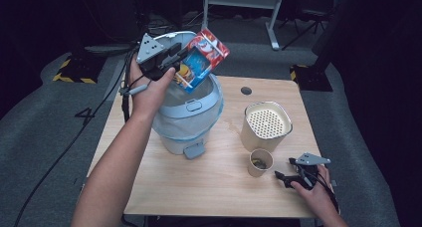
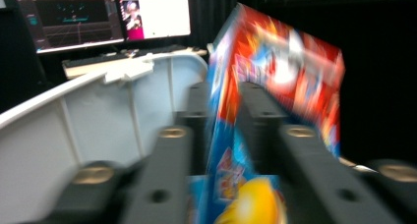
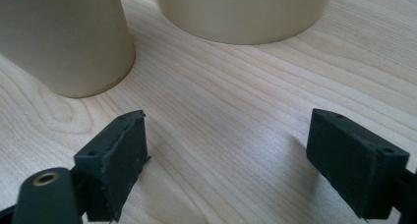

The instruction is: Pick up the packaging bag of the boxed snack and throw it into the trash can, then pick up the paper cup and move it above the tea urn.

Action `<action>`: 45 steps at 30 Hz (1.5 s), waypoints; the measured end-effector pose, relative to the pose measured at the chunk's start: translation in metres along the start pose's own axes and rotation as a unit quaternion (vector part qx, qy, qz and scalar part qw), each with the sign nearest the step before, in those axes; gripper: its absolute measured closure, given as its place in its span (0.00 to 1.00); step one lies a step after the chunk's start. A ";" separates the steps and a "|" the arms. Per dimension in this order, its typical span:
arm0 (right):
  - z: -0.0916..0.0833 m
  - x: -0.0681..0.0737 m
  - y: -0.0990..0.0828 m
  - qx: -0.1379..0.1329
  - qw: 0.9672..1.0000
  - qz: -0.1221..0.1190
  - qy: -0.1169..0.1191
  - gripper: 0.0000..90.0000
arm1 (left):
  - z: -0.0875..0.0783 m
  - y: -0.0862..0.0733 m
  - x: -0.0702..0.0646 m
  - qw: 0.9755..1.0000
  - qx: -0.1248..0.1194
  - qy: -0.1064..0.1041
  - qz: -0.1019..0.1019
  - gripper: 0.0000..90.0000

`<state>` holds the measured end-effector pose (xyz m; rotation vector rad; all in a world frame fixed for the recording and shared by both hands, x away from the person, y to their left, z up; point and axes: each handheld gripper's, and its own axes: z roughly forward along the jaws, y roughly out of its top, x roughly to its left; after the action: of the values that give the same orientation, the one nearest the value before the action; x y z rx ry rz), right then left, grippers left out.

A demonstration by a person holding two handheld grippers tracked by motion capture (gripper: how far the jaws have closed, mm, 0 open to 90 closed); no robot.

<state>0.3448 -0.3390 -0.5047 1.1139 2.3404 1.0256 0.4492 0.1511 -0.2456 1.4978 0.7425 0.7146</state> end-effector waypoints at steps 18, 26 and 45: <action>0.000 0.000 0.000 0.000 1.000 0.000 0.000 0.17 | -0.059 -0.006 -0.019 0.996 0.051 -0.048 0.049 0.46; 0.000 0.000 0.000 0.001 1.000 0.000 0.002 0.17 | -0.086 -0.024 -0.032 0.991 0.079 -0.087 0.062 0.46; -0.008 0.007 -0.002 0.007 0.999 -0.037 0.035 0.29 | -0.130 -0.106 -0.061 0.976 0.122 -0.170 0.056 0.46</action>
<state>0.3354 -0.3380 -0.5006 1.0026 2.4284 1.0383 0.3051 0.1841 -0.3455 1.8416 0.4993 0.4431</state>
